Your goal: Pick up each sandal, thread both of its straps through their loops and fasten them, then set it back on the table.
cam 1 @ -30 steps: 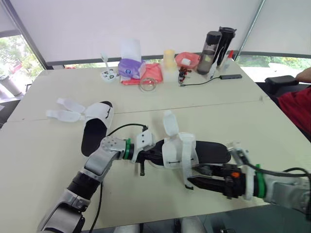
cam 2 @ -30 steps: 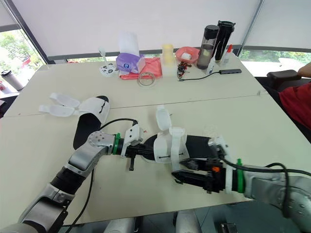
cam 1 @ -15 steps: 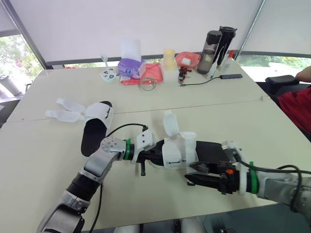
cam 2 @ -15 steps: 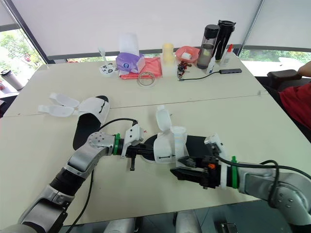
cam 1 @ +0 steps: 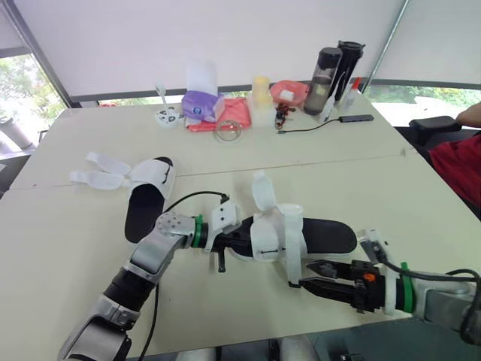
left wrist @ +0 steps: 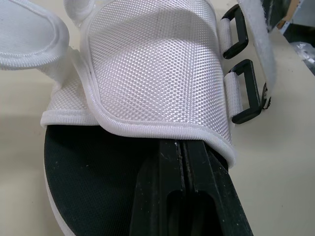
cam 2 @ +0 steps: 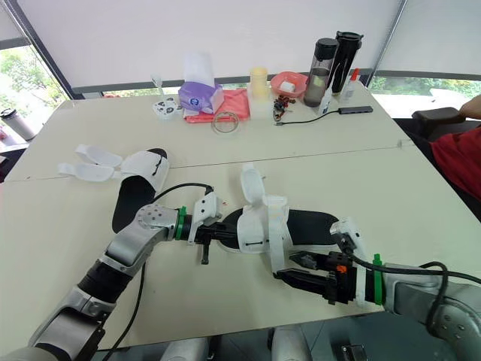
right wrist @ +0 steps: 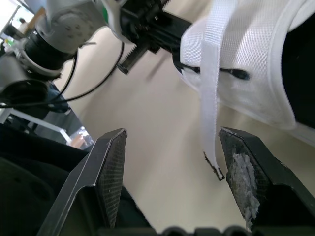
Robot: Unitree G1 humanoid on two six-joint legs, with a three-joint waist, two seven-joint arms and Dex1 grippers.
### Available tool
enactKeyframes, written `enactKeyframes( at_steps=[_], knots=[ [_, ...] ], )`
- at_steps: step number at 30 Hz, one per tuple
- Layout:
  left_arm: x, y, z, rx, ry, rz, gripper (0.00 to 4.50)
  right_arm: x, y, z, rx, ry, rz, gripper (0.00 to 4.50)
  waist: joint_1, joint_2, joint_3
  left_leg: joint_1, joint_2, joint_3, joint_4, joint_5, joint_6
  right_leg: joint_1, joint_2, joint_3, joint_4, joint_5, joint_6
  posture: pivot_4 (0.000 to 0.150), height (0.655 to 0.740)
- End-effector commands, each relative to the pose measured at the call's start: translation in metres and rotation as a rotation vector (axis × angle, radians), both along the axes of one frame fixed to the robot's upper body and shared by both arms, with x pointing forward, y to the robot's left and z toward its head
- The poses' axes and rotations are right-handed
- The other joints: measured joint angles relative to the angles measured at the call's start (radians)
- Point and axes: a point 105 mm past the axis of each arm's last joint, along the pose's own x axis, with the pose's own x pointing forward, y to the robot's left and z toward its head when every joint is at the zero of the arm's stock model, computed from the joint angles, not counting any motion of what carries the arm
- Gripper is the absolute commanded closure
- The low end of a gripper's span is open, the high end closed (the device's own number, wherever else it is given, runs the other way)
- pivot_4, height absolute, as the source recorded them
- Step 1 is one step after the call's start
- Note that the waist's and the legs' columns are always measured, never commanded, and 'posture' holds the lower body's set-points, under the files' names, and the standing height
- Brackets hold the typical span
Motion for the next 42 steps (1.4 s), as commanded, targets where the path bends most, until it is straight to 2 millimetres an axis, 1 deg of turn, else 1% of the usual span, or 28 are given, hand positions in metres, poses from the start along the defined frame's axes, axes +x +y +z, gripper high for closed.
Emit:
enactKeyframes(
  at_steps=[1,5,6,8,12,13,17,19,21,25,27,28,31,35,39,42],
  knots=[
    [-0.001,-0.003,0.005,-0.007,-0.015,-0.016,4.50,0.007,0.003,-0.004,0.001,-0.028,0.003,1.35,0.000,0.000,0.000,0.000,0.000,0.000,0.000,0.000,0.000,0.000,0.000,0.000,0.000,0.000,0.000,0.150,0.7400],
    [-0.001,-0.003,0.005,-0.008,-0.015,-0.013,4.50,0.013,0.014,-0.005,0.049,-0.026,0.028,1.35,-0.001,0.000,0.000,0.000,0.000,0.000,0.000,0.000,0.000,0.000,0.000,0.000,0.000,0.000,0.000,0.150,0.7400],
    [-0.002,-0.003,0.005,-0.008,-0.014,-0.011,4.50,0.013,0.017,-0.004,0.067,-0.022,0.038,1.57,-0.001,0.000,0.000,0.000,0.000,0.000,0.000,0.000,0.000,0.000,0.000,0.000,0.000,0.000,0.000,0.150,0.7400],
    [-0.002,-0.002,0.005,-0.009,-0.014,-0.008,4.50,0.014,0.022,-0.002,0.093,-0.012,0.047,2.21,-0.001,0.000,0.000,0.000,0.000,-0.001,0.000,0.000,0.000,0.000,0.000,0.000,0.000,0.000,0.000,0.150,0.7400],
    [-0.002,-0.001,0.005,-0.007,-0.014,0.001,4.50,0.016,0.028,0.000,0.127,-0.004,0.049,4.11,-0.001,0.000,0.000,0.000,0.000,-0.001,0.000,0.000,0.000,0.000,0.000,0.000,0.000,0.000,0.000,0.150,0.7400],
    [-0.002,-0.001,0.005,-0.008,-0.013,0.004,4.50,0.014,0.029,0.000,0.125,-0.001,0.061,4.38,-0.001,0.000,0.000,0.000,0.000,-0.001,0.000,0.000,0.000,0.000,0.000,0.000,0.000,0.000,0.000,0.150,0.7400],
    [-0.001,-0.001,0.005,-0.008,-0.013,0.011,4.50,0.005,0.027,0.000,0.097,0.015,0.107,4.38,-0.001,0.000,0.000,0.000,0.000,-0.001,0.000,0.000,0.000,0.000,0.000,0.000,0.000,0.000,0.000,0.150,0.7400],
    [-0.001,-0.001,0.004,-0.010,-0.012,0.012,4.50,0.005,0.027,0.007,0.090,-0.010,0.124,4.38,-0.001,0.000,0.000,0.000,0.000,-0.001,0.000,0.000,0.000,0.000,0.000,0.000,0.000,0.000,0.000,0.150,0.7400],
    [-0.001,-0.001,0.004,-0.011,-0.013,0.012,4.50,0.013,0.024,0.023,0.118,-0.054,0.122,4.38,-0.001,0.000,0.000,0.000,0.000,-0.001,0.000,0.000,0.000,0.000,0.000,0.000,0.000,0.000,0.000,0.150,0.7400],
    [-0.001,-0.003,0.004,-0.010,-0.012,0.008,4.50,0.039,0.018,0.063,0.196,-0.166,0.073,4.38,-0.002,0.000,0.000,0.000,0.000,0.001,0.000,0.000,0.000,0.000,0.000,0.000,0.000,0.000,0.000,0.150,0.7400],
    [-0.001,-0.003,0.003,0.000,-0.020,-0.003,4.50,0.049,0.017,0.075,0.214,-0.198,0.055,4.38,0.000,0.000,0.000,0.001,0.000,0.000,0.000,0.000,0.000,0.000,0.000,0.000,0.000,0.000,0.000,0.150,0.7400],
    [-0.001,-0.003,0.002,0.010,-0.029,-0.009,4.50,0.051,0.017,0.078,0.215,-0.200,0.054,4.38,0.001,0.000,0.000,0.000,0.000,-0.001,0.000,0.000,0.000,0.000,0.000,0.000,0.000,0.000,0.000,0.150,0.7400],
    [-0.001,-0.003,0.000,0.025,-0.049,-0.021,4.50,0.058,0.018,0.079,0.212,-0.190,0.054,4.38,0.000,0.000,0.000,-0.001,-0.001,-0.001,-0.001,-0.001,0.001,-0.001,0.001,0.000,0.000,0.002,-0.003,0.150,0.7400],
    [0.001,-0.004,0.001,0.026,-0.066,-0.021,4.50,0.064,0.020,0.077,0.209,-0.173,0.065,4.38,-0.001,0.000,0.000,-0.002,-0.001,-0.001,0.000,-0.001,0.001,-0.001,0.000,0.000,0.000,0.002,-0.002,0.150,0.7400],
    [0.002,-0.005,0.001,0.028,-0.078,-0.021,4.50,0.069,0.025,0.069,0.172,-0.140,0.105,4.38,-0.002,0.000,0.000,-0.001,-0.001,-0.001,0.000,-0.001,0.001,-0.001,0.000,0.000,0.000,0.002,-0.002,0.150,0.7400],
    [0.001,-0.005,0.000,0.024,-0.077,-0.016,4.50,0.070,0.021,0.062,0.144,-0.110,0.117,4.38,-0.001,0.000,0.000,-0.002,-0.001,-0.001,0.000,-0.001,0.001,-0.001,0.000,0.000,0.000,0.002,-0.002,0.150,0.7400]
  ],
)
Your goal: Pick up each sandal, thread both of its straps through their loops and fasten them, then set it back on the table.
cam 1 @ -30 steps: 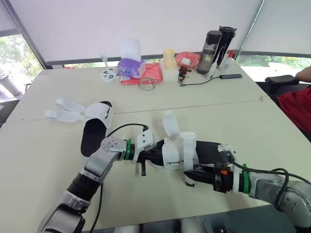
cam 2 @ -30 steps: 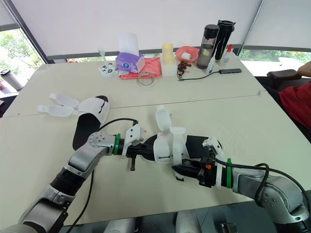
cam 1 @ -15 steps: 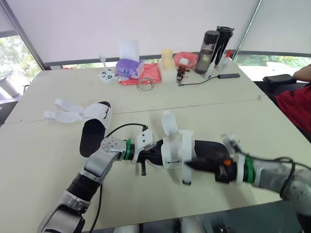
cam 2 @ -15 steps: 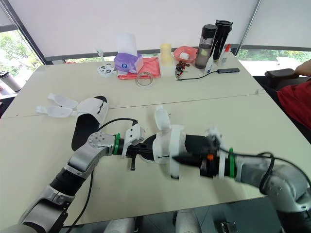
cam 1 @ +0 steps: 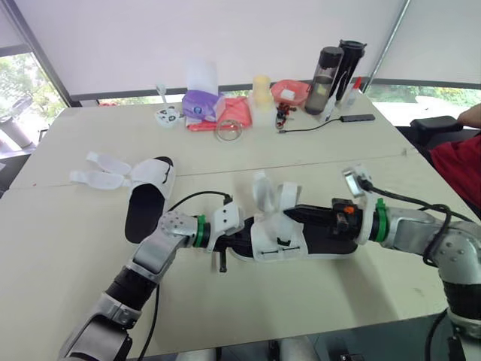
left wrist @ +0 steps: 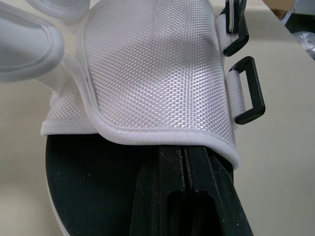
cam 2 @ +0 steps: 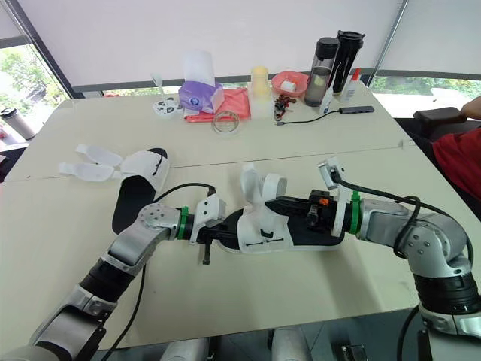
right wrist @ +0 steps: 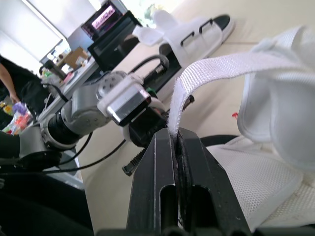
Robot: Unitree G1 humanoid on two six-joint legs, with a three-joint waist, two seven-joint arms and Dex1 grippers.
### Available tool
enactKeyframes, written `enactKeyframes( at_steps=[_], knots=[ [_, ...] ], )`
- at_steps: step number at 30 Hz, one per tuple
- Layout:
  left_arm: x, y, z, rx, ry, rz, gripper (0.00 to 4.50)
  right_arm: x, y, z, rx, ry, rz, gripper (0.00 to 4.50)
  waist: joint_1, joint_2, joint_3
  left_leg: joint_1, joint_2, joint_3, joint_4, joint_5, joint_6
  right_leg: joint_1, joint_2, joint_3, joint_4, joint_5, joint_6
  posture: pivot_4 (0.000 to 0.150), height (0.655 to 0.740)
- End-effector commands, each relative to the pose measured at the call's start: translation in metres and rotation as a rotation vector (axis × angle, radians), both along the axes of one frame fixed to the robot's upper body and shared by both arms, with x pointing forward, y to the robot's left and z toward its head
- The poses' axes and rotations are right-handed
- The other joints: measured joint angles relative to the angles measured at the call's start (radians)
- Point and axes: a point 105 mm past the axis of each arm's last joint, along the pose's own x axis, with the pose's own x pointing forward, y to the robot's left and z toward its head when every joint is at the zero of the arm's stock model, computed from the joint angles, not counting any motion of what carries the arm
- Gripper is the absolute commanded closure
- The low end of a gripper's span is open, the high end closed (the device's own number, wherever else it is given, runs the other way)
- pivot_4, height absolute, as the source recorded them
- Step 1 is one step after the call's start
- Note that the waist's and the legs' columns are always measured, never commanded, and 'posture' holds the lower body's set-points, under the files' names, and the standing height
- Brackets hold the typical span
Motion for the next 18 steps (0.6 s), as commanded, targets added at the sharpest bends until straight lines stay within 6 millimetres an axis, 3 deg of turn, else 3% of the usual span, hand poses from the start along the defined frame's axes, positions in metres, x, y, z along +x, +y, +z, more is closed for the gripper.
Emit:
enactKeyframes(
  at_steps=[1,11,18],
  knots=[
    [0.000,-0.002,0.001,0.000,-0.018,0.002,4.50,0.000,-0.005,0.001,-0.027,-0.008,0.023,4.38,0.000,0.000,0.000,0.000,0.000,0.000,0.000,0.000,0.000,0.000,0.000,0.000,0.000,0.000,-0.001,0.150,0.7400],
    [-0.002,-0.003,0.000,-0.015,-0.006,0.017,4.50,0.007,-0.022,-0.003,-0.062,-0.011,-0.011,4.38,0.000,0.000,0.000,0.000,0.000,0.000,0.000,0.000,0.000,0.000,0.000,0.000,0.000,0.001,0.001,0.150,0.7400],
    [-0.002,-0.006,0.000,-0.025,0.001,0.020,4.50,0.005,-0.027,0.011,0.005,0.019,-0.003,4.38,-0.001,0.000,0.000,0.000,0.000,0.000,0.000,0.000,0.000,0.000,0.000,0.000,0.000,0.001,0.001,0.150,0.7400]
  ],
)
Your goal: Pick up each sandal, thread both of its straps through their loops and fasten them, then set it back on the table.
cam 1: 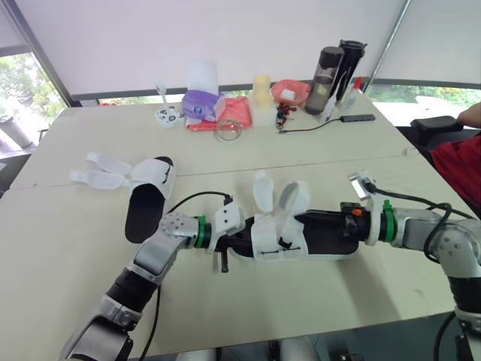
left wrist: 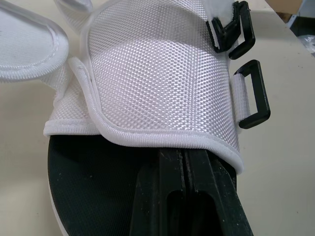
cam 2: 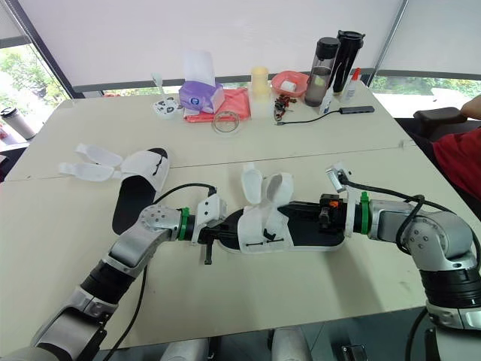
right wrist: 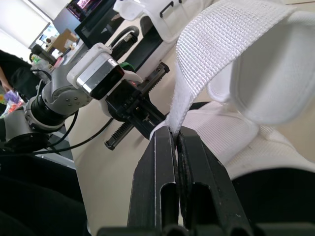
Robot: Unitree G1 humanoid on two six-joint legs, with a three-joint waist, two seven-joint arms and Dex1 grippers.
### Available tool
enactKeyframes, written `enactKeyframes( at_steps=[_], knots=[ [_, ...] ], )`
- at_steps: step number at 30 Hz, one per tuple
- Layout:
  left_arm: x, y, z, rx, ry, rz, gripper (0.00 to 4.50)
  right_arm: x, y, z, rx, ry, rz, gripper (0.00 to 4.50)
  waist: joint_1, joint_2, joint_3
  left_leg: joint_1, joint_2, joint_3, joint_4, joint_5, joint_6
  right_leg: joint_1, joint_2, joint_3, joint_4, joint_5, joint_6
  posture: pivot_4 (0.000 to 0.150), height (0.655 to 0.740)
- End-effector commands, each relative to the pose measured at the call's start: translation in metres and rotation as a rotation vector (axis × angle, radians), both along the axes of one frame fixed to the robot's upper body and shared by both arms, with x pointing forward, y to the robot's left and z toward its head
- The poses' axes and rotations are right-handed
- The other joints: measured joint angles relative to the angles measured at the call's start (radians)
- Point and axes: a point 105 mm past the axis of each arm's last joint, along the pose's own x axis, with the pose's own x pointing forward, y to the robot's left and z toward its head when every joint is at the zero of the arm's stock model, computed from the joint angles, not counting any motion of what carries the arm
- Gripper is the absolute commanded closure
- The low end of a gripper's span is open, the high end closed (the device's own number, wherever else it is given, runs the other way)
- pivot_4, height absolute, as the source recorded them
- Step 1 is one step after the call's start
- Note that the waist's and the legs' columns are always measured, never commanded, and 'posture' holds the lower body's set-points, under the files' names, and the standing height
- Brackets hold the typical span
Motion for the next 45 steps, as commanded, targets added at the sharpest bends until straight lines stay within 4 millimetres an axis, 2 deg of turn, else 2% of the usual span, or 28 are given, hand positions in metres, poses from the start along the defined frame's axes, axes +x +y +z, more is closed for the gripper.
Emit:
enactKeyframes(
  at_steps=[1,7,16,28,34,41,44,45],
  knots=[
    [-0.002,-0.004,0.000,-0.012,0.002,-0.001,4.50,-0.002,-0.002,0.021,0.048,-0.027,0.022,4.38,0.000,0.000,0.000,0.000,0.000,0.000,0.000,0.000,0.000,0.000,0.000,0.000,0.000,0.000,0.000,0.150,0.7400],
    [-0.003,-0.005,0.000,-0.015,0.007,-0.001,4.50,-0.002,-0.005,0.022,0.044,-0.018,0.016,4.38,0.000,0.000,0.000,0.000,0.000,0.000,0.000,0.000,0.000,0.000,0.000,0.000,0.000,0.000,0.000,0.150,0.7400],
    [-0.003,-0.004,0.000,-0.019,0.010,0.009,4.50,0.005,0.006,0.011,0.030,-0.027,0.020,4.38,-0.001,0.000,0.000,0.000,0.000,0.000,0.000,0.000,0.000,0.000,0.000,0.000,0.000,0.000,0.001,0.150,0.7400],
    [-0.003,-0.003,-0.001,-0.018,0.017,0.019,4.50,-0.004,0.005,0.002,-0.012,0.019,0.072,4.38,-0.001,0.000,0.000,0.000,0.000,0.000,0.000,0.000,0.000,0.000,0.000,0.000,0.000,0.001,0.001,0.150,0.7400],
    [-0.002,-0.005,0.000,-0.025,0.012,0.023,4.50,-0.003,0.009,-0.014,-0.105,-0.044,0.067,4.38,-0.001,0.000,0.000,0.000,0.000,0.000,0.000,0.000,0.000,0.000,0.000,0.000,0.000,0.001,0.002,0.150,0.7400],
    [-0.003,-0.005,-0.001,-0.025,0.015,0.023,4.50,-0.006,0.009,-0.010,-0.081,-0.094,0.075,4.38,-0.004,0.000,0.000,0.001,0.000,0.000,-0.001,0.000,0.000,0.000,0.000,0.000,0.000,0.001,0.002,0.150,0.7400],
    [-0.003,-0.005,-0.001,-0.025,0.015,0.022,4.50,-0.003,0.009,-0.011,-0.086,-0.121,0.055,3.57,-0.002,0.000,0.000,0.001,0.000,0.000,-0.001,0.000,0.000,0.000,0.000,0.000,0.000,0.001,0.002,0.150,0.7400],
    [-0.003,-0.005,-0.001,-0.024,0.015,0.021,4.50,-0.003,0.009,-0.012,-0.090,-0.119,0.053,3.15,-0.002,0.000,0.000,0.001,0.000,0.000,-0.001,0.000,0.000,0.000,0.000,0.000,0.000,0.001,0.002,0.150,0.7400]
  ],
)
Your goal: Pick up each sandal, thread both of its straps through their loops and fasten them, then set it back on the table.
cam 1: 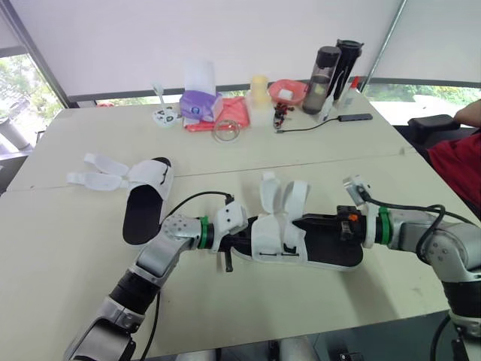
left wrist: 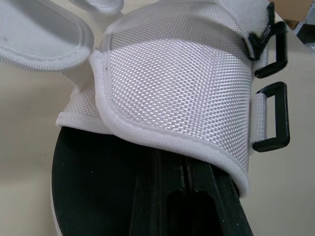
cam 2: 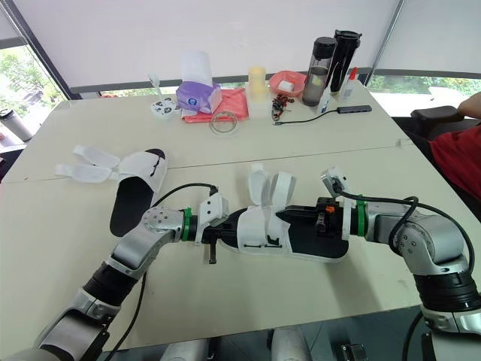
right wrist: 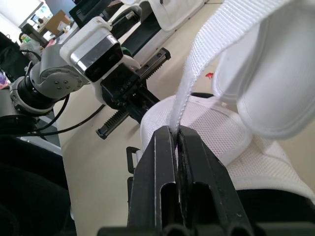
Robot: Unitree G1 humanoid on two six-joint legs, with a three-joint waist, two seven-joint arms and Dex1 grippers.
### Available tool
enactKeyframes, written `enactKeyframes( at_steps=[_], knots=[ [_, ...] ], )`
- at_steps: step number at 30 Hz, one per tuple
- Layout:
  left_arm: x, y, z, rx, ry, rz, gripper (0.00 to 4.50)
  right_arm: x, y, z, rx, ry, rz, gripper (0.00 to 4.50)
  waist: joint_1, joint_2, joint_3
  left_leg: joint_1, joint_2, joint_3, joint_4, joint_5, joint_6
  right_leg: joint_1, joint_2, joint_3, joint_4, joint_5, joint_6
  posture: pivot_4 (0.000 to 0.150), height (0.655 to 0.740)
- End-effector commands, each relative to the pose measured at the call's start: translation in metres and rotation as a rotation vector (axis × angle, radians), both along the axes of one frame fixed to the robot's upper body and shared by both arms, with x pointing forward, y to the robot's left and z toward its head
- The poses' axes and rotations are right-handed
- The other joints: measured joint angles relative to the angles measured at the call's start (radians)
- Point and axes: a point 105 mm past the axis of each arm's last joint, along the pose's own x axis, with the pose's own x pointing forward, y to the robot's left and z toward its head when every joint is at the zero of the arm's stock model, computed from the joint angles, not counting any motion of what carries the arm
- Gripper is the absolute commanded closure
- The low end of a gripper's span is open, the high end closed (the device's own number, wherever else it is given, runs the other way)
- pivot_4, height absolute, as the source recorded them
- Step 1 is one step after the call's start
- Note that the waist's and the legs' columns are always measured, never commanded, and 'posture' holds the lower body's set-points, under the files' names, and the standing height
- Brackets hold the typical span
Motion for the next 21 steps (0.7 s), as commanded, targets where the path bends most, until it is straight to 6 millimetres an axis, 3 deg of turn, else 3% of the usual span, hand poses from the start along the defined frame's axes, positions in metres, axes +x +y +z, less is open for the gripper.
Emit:
enactKeyframes(
  at_steps=[1,2,16,19,21],
  knots=[
    [-0.003,0.000,-0.001,0.001,0.004,-0.010,4.50,-0.001,0.003,0.003,-0.008,-0.032,0.005,2.58,0.000,0.000,0.000,0.000,0.000,0.000,0.000,0.000,0.000,0.000,0.000,0.000,0.000,0.000,0.000,0.150,0.7400],
    [-0.003,0.000,-0.002,0.001,0.004,-0.009,4.50,-0.002,0.002,0.005,0.006,-0.026,0.001,2.13,0.000,0.000,0.000,0.000,0.000,0.000,0.000,0.000,0.000,0.000,0.000,0.000,0.000,0.000,0.000,0.150,0.7400],
    [-0.003,-0.002,-0.003,-0.004,0.015,-0.005,4.50,-0.021,0.016,0.012,0.068,0.023,0.054,2.13,0.001,0.000,0.000,0.000,0.000,0.000,0.000,0.000,0.000,0.000,0.000,0.000,0.000,0.000,0.000,0.150,0.7400],
    [-0.003,-0.002,-0.003,-0.006,0.017,-0.002,4.50,-0.020,0.018,0.010,0.065,0.019,0.048,3.01,0.001,0.000,0.000,0.000,0.000,0.000,0.000,0.000,0.000,0.000,0.000,0.000,0.000,0.000,0.000,0.150,0.7400],
    [-0.003,-0.002,-0.003,-0.007,0.018,-0.001,4.50,-0.019,0.018,0.010,0.066,0.013,0.046,4.01,0.001,0.000,0.000,0.000,0.000,0.000,0.000,0.000,0.000,0.000,0.000,0.000,0.000,0.000,0.000,0.150,0.7400]
  ],
)
